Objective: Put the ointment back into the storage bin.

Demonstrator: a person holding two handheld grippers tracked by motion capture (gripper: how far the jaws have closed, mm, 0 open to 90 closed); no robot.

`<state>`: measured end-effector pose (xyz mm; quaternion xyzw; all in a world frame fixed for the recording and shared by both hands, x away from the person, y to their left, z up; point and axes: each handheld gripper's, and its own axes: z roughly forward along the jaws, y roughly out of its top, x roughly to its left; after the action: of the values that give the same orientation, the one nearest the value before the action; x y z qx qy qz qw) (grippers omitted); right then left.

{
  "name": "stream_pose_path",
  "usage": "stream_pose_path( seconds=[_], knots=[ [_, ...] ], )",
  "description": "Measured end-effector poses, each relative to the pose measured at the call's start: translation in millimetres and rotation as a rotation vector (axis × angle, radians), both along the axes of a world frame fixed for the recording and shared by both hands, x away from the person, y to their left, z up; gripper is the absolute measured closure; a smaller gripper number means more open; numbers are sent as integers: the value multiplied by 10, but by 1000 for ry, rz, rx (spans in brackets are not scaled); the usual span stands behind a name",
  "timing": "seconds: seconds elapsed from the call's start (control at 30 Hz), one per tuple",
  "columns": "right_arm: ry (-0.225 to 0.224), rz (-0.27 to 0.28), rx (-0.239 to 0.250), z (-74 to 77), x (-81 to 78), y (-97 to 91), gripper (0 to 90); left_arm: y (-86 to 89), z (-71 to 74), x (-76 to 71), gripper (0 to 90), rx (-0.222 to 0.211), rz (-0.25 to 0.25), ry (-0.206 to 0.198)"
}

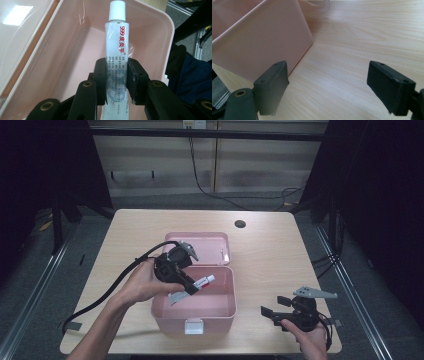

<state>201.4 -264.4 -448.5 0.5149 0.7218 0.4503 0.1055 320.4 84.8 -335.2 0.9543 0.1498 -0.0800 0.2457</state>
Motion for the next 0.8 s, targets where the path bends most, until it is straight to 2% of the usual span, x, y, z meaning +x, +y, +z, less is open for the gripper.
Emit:
stream_pose_path(
  seconds=[0.07, 0.2, 0.27, 0.3, 0.33, 0.37, 0.43, 0.57, 0.73, 0.8],
  knots=[
    [0, 0, 1, -1, 1, 1, 168, -76, -23, -11, 713, 31, -43, -13],
    [1, 2, 2, 1, -1, 1, 168, -158, -44, -35, 712, 26, -56, -14],
    [1, 2, 2, 1, -3, 2, 169, -191, -78, -28, 712, 23, -67, -2],
    [3, 2, 3, 2, -5, 0, 168, -207, -118, -20, 712, 44, -72, -11],
    [3, 2, 3, 1, -4, -1, 168, -207, -118, -20, 712, 44, -72, -11],
    [3, 2, 3, 0, -2, -2, 169, -230, -164, -12, 712, 61, -85, -1],
    [4, 2, 3, 0, -3, -2, 169, -242, -182, -12, 712, 65, -86, -2],
    [5, 4, 3, 1, -4, 0, 169, -290, -278, -12, 712, 86, -112, 21],
    [2, 8, 3, -2, -2, 1, 169, -328, -344, -50, 712, 85, -124, 39],
    [3, 8, 3, -2, -1, 1, 169, -348, -367, -58, 711, 101, -140, 40]
  ],
)
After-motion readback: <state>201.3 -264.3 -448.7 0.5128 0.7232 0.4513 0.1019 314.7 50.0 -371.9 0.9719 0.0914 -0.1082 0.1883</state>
